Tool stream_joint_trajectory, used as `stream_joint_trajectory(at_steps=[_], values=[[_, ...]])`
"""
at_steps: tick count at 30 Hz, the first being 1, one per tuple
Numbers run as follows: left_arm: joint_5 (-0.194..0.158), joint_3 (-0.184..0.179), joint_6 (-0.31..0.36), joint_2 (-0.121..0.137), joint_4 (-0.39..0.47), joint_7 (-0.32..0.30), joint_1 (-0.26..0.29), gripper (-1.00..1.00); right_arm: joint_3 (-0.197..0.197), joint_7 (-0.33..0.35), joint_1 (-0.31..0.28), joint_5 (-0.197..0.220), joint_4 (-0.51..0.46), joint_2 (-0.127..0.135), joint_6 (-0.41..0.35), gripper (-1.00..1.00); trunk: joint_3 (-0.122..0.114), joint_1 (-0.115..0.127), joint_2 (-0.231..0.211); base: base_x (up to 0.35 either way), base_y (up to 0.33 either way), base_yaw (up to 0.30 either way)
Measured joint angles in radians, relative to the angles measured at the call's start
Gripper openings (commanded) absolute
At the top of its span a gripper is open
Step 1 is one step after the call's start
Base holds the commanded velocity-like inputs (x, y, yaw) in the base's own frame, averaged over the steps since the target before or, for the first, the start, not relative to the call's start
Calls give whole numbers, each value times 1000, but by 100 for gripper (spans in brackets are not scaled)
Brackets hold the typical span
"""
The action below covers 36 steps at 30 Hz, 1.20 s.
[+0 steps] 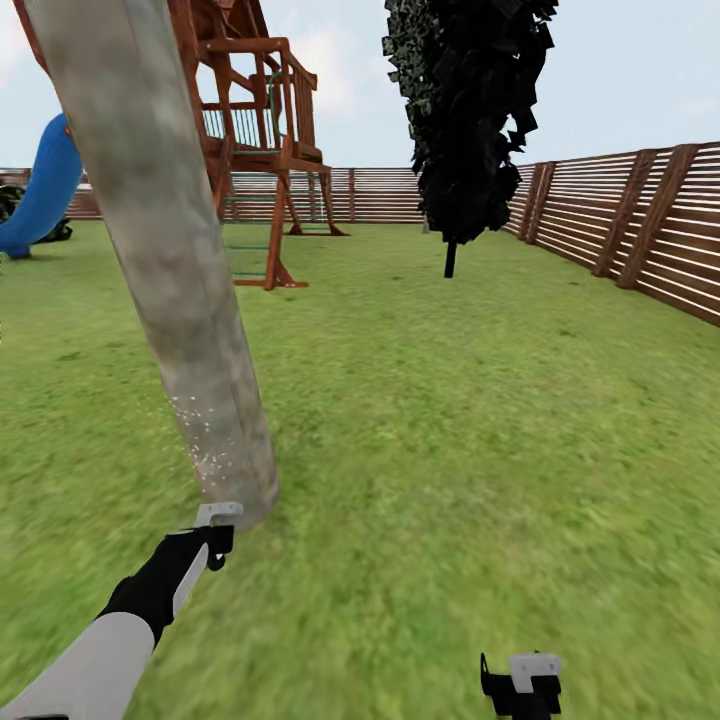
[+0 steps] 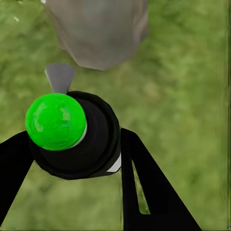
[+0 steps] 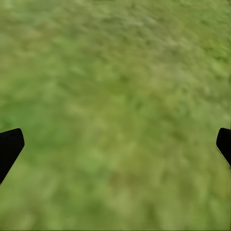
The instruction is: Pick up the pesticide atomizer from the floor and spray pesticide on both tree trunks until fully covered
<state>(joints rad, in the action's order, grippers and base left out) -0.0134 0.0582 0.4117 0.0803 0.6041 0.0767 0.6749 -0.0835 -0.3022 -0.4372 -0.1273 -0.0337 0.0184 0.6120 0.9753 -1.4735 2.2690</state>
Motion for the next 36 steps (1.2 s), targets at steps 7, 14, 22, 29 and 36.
stream_joint_trajectory(at_steps=[7,14,22,29,36], values=[[10,3,3,2,1,0,0,-100,1,0,0,0,0,0,0,100,0,0,0,69,-254,3],[12,4,8,8,2,-1,0,-100,0,-1,0,0,0,0,0,100,0,0,0,-31,-273,31],[10,6,11,19,2,-3,0,-100,-1,0,0,0,0,0,0,100,0,0,0,37,-96,265],[9,4,8,36,1,0,-10,-100,1,-1,0,0,0,2,0,100,0,0,0,123,-82,124],[11,3,10,34,0,-1,-14,-100,1,-1,0,0,0,2,0,100,0,0,0,160,-230,1]])
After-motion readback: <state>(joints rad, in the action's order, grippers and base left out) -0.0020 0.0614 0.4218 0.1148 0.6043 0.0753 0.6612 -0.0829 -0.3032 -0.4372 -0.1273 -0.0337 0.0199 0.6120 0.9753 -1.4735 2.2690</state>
